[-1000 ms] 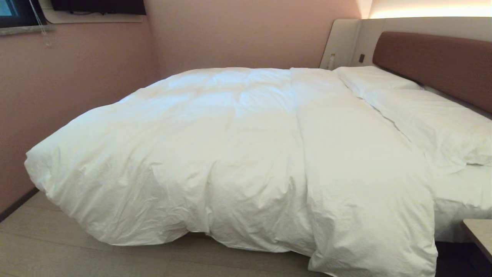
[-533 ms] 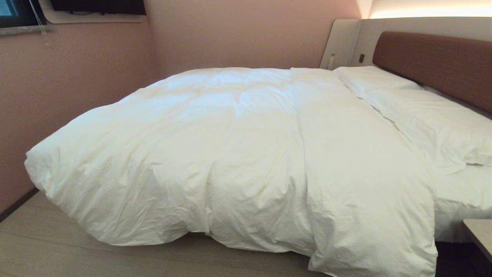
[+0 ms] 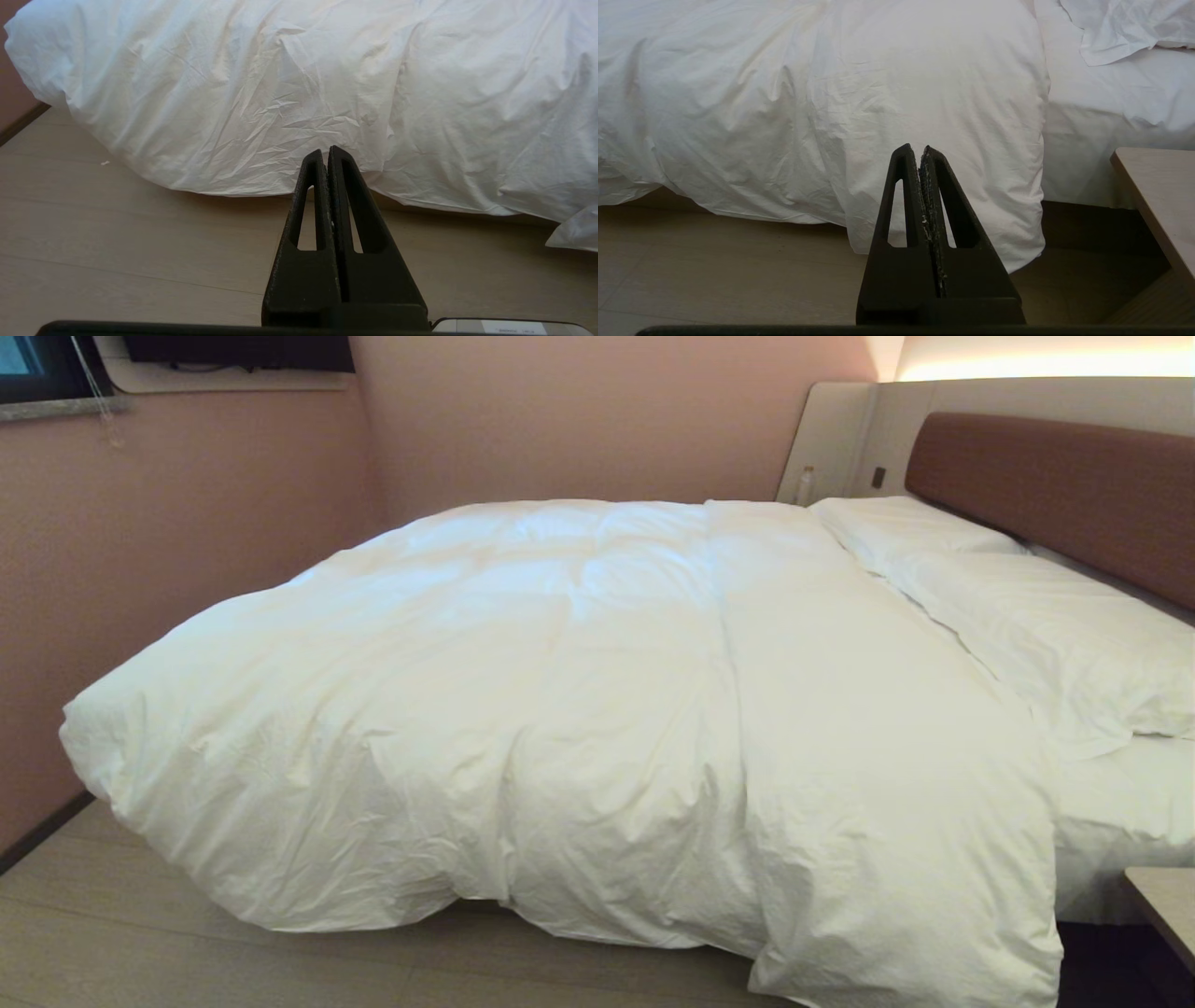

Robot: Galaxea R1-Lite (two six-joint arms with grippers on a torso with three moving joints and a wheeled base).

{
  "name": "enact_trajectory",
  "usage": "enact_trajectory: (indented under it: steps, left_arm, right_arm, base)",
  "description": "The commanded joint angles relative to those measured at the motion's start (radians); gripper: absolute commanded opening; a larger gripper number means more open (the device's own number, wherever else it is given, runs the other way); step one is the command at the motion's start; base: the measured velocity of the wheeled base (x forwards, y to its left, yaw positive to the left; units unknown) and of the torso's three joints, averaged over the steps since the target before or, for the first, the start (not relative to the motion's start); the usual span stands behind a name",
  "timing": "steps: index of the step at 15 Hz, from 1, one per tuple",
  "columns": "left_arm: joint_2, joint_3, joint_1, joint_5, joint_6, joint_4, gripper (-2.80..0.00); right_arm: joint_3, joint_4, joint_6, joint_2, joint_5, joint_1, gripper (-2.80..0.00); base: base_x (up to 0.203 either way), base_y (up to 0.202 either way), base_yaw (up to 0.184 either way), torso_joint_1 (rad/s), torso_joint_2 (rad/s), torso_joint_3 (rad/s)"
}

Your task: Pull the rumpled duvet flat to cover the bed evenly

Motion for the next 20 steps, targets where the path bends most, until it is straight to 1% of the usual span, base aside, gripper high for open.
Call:
enact_trajectory:
  steps: [1,20]
  left_arm:
    - [0.0,0.001,0.0,-0.002,0.007,0.001,-2.8]
    - [0.0,0.0,0.0,0.001,0.0,0.001,-2.8]
  right_arm:
    - [0.0,0.0,-0.001,0.001,0.0,0.0,-2.8]
    - [0.0,0.0,-0.001,0.001,0.0,0.0,-2.8]
  base:
    - [0.0,0.0,0.0,0.0,0.0,0.0]
    - [0.0,0.0,0.0,0.0,0.0,0.0]
